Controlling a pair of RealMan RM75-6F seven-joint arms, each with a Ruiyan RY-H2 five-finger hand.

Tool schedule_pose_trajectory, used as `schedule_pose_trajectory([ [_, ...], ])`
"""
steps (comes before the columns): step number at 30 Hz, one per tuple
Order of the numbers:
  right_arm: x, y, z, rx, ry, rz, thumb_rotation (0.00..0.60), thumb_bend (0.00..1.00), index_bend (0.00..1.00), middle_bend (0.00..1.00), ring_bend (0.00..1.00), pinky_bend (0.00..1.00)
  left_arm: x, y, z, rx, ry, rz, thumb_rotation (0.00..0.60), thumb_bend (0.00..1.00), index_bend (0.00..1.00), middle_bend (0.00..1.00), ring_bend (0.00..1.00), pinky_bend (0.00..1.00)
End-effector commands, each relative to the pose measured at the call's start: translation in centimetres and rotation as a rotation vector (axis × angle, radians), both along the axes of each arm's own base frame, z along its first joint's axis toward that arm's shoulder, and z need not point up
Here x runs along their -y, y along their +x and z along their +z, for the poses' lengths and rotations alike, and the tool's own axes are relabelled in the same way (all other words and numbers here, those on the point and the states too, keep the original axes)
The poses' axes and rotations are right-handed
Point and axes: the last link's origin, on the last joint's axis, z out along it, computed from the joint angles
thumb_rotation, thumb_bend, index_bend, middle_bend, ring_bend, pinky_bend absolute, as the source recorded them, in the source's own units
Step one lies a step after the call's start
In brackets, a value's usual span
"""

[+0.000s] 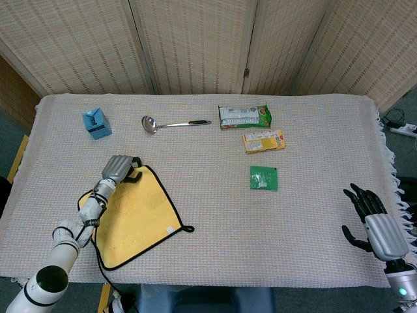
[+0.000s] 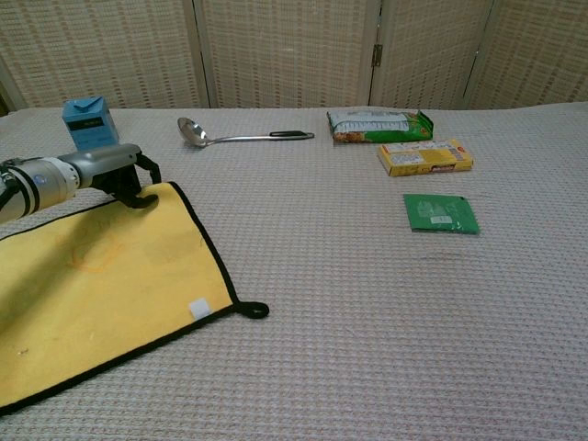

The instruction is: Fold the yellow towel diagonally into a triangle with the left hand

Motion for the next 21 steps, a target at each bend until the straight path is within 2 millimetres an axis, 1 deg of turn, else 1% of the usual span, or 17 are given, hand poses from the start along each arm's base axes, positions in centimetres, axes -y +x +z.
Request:
schedule_pose_trajectory([
  [1,0.0,0.0,0.0,0.001,-0.001,0.0,0.6,0.45,0.0,0.0,0.0,0.0,0.1,0.0,0.1,0.001,0.003,-0.004,0.53,0.49,0.57,1.0,1.0,1.0],
  [8,-0.1,0.2,-0.2,0.008,0.014,0.002,0.6,0.45,0.0,0.0,0.0,0.0,0.6,0.4,0.8,0.043,0.044,-0.082,0.541,0.49,0.59,1.0,1.0,1.0],
  [11,-0.2,0.4,-0.3,0.013,0.022,0.011,0.6,0.45,0.0,0.0,0.0,0.0,1.4,0.5,1.3,0.064,0.07,-0.138,0.571,0.49,0.6,1.0,1.0,1.0],
  [13,-0.3,0.6,-0.4,0.017,0.029,0.019,0.6,0.45,0.0,0.0,0.0,0.0,2.2,0.4,1.7,0.072,0.087,-0.178,0.577,0.49,0.6,1.0,1.0,1.0],
  [17,-0.6,1.0,-0.5,0.027,0.038,0.034,0.6,0.45,0.0,0.0,0.0,0.0,4.7,-0.4,2.7,0.08,0.133,-0.251,0.579,0.49,0.6,1.0,1.0,1.0],
  [21,-0.9,1.4,-0.6,0.035,0.048,0.05,0.6,0.45,0.0,0.0,0.0,0.0,8.3,-1.4,3.6,0.101,0.177,-0.286,0.596,0.49,0.58,1.0,1.0,1.0],
])
